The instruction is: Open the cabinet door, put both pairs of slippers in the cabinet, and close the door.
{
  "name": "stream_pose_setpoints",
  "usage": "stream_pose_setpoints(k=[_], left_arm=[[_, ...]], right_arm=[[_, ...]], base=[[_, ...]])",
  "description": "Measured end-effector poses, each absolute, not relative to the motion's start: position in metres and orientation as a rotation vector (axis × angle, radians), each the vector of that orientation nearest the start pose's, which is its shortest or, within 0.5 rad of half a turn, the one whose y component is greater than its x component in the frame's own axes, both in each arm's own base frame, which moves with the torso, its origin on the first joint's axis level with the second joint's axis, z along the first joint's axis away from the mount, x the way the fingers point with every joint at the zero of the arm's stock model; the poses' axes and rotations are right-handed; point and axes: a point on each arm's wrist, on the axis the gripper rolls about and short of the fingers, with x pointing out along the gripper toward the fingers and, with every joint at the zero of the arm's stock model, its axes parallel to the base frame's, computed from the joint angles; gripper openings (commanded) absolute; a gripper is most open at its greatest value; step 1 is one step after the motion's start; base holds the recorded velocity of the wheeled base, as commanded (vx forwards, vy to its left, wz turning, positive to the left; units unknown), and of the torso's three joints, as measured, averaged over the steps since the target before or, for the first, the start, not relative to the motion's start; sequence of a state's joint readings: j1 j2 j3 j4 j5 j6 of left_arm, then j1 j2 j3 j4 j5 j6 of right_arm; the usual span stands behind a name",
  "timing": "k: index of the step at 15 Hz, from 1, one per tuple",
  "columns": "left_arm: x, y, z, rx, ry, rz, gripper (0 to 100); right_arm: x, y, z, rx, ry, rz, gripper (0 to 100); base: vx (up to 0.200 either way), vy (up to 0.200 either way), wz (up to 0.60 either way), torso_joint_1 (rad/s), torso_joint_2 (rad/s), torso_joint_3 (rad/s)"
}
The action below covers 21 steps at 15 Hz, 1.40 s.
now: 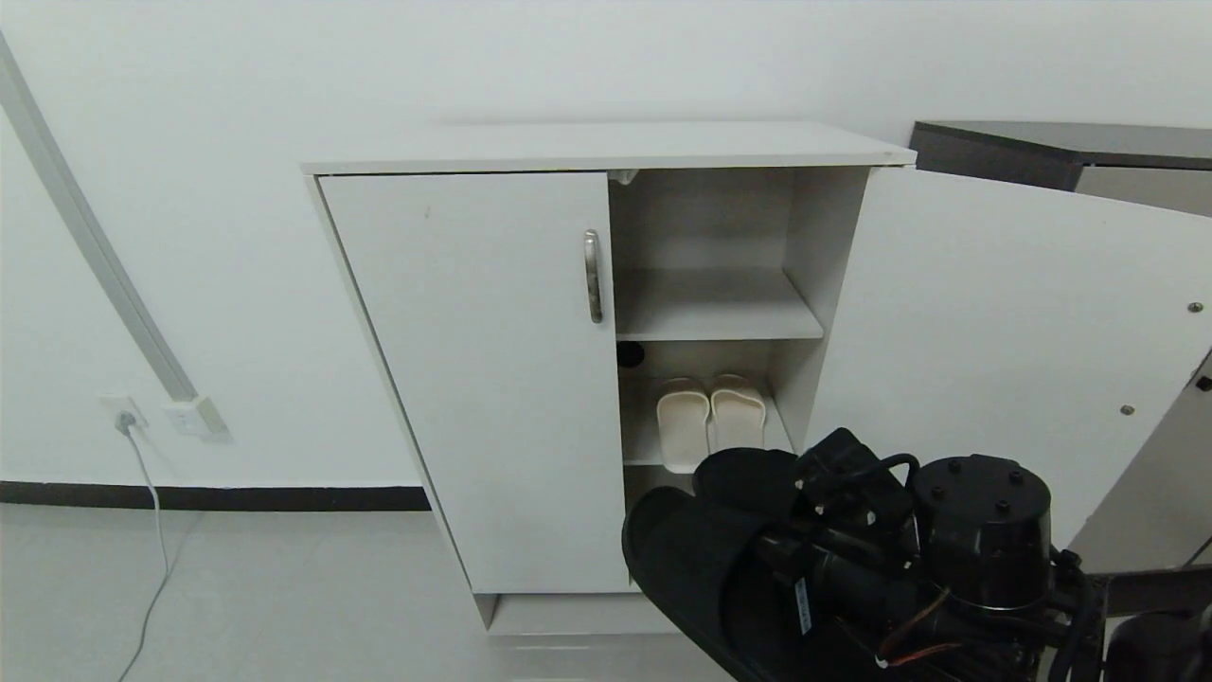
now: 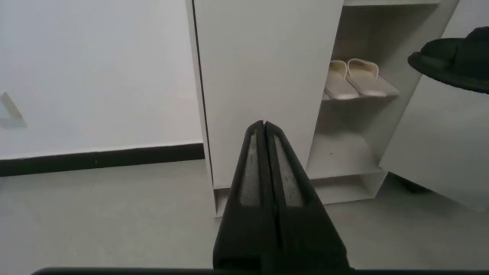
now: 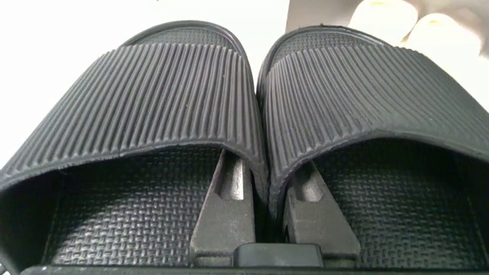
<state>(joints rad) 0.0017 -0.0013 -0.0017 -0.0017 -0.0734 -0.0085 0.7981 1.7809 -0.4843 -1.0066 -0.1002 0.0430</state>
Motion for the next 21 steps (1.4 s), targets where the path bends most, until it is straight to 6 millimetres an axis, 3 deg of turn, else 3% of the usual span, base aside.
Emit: stream_pose_setpoints(k=[7, 11, 14, 17, 21], left_arm=[[-0.023, -0.002, 0.076, -0.010, -0.004, -0.067, 0], [-0.023, -0.002, 0.076, -0.009, -0.004, -0.067, 0], [-0.023, -0.002, 0.076, -0.009, -0.004, -0.067, 0], [-0.023, -0.002, 0.076, -0.008, -0.004, -0.067, 0], [-0.023, -0.002, 0.076, -0.009, -0.004, -0.067, 0]], right_arm=[[0.207, 0.206, 0.113, -0.110, 0.232, 0.612, 0], [0.243, 0.243, 0.117, -0.055, 0.162, 0.258, 0], [0.260, 0.267, 0.112, -0.037, 0.275, 0.158, 0], [0.270, 0.283, 0.140, 0.012, 0.333, -0.019, 0], [0.258, 0.292, 0.186, 0.051, 0.251, 0.001, 0]], base=[[0.000, 0.000, 0.00, 0.000, 0.06, 0.045], [0.000, 0.000, 0.00, 0.000, 0.00, 0.000], [0.000, 0.000, 0.00, 0.000, 0.00, 0.000], [0.000, 0.000, 0.00, 0.000, 0.00, 0.000], [0.000, 0.000, 0.00, 0.000, 0.00, 0.000]])
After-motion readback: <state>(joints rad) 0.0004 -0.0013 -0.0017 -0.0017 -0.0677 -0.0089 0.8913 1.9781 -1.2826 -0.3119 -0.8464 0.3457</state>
